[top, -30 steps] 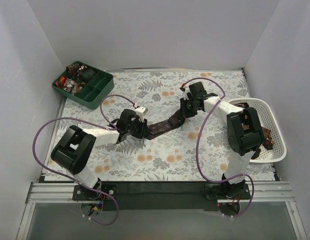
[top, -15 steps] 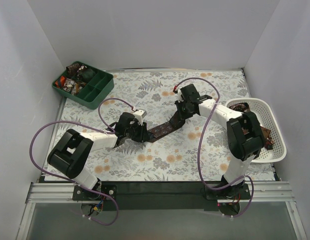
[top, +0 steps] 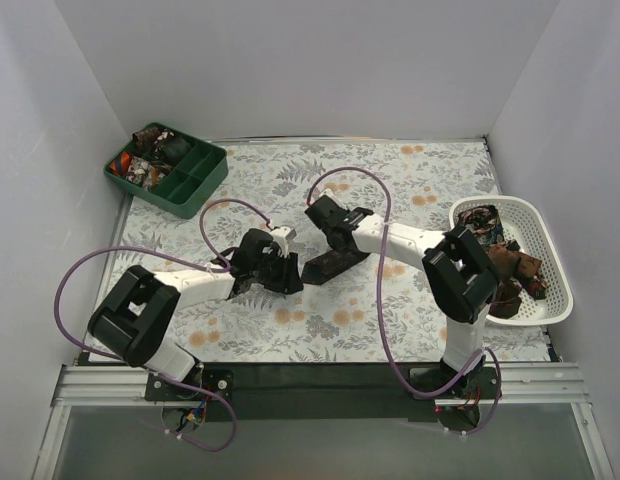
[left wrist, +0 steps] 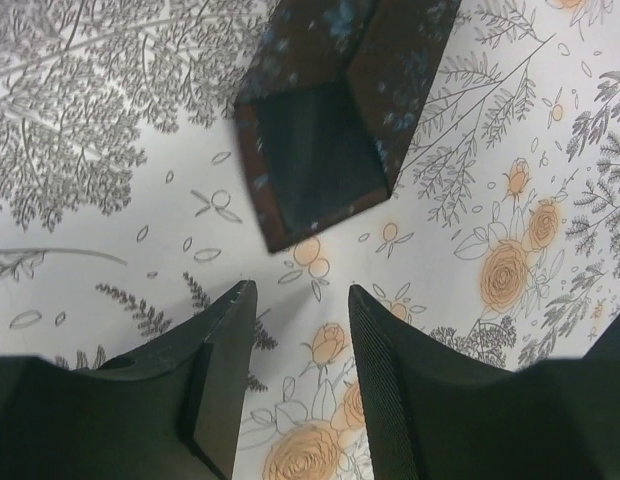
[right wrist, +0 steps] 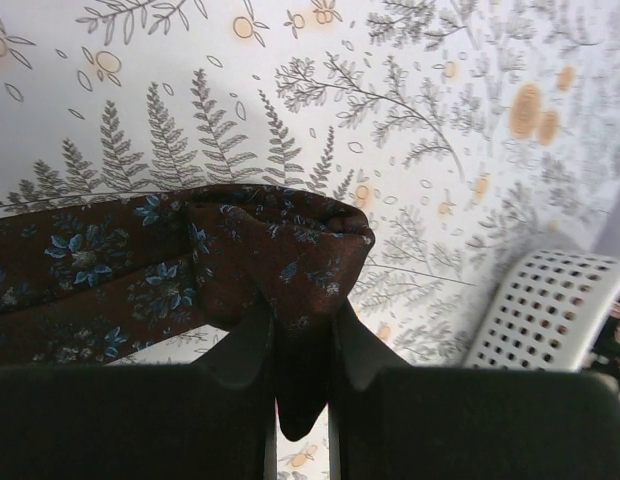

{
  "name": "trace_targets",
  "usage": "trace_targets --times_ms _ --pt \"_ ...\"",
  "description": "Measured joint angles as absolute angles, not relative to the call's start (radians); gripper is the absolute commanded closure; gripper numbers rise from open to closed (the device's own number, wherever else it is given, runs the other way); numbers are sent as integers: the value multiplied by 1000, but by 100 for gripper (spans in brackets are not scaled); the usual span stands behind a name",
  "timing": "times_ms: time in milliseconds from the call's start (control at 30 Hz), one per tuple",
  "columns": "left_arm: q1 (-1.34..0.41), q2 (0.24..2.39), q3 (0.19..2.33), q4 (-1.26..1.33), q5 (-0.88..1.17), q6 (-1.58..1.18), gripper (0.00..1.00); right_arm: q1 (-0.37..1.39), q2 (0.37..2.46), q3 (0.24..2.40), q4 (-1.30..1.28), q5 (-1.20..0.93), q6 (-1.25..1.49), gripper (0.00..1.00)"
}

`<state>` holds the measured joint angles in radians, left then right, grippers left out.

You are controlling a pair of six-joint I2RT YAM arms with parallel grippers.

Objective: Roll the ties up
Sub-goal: Roll the tie

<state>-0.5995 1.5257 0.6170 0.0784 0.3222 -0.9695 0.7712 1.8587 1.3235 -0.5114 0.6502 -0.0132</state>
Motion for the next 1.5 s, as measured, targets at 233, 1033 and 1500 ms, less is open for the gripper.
trace_targets --times_ms 233,1033,1500 --pt "-599 1426 572 -12 277 -1016 58 896 1943 1347 -536 885 -32 99" --pt "-597 1168 482 -177 112 -1074 57 967 1990 1375 -555 592 -2 48" --pt "-598 1196 574 -199 117 -1048 56 927 1850 1385 -580 274 24 29"
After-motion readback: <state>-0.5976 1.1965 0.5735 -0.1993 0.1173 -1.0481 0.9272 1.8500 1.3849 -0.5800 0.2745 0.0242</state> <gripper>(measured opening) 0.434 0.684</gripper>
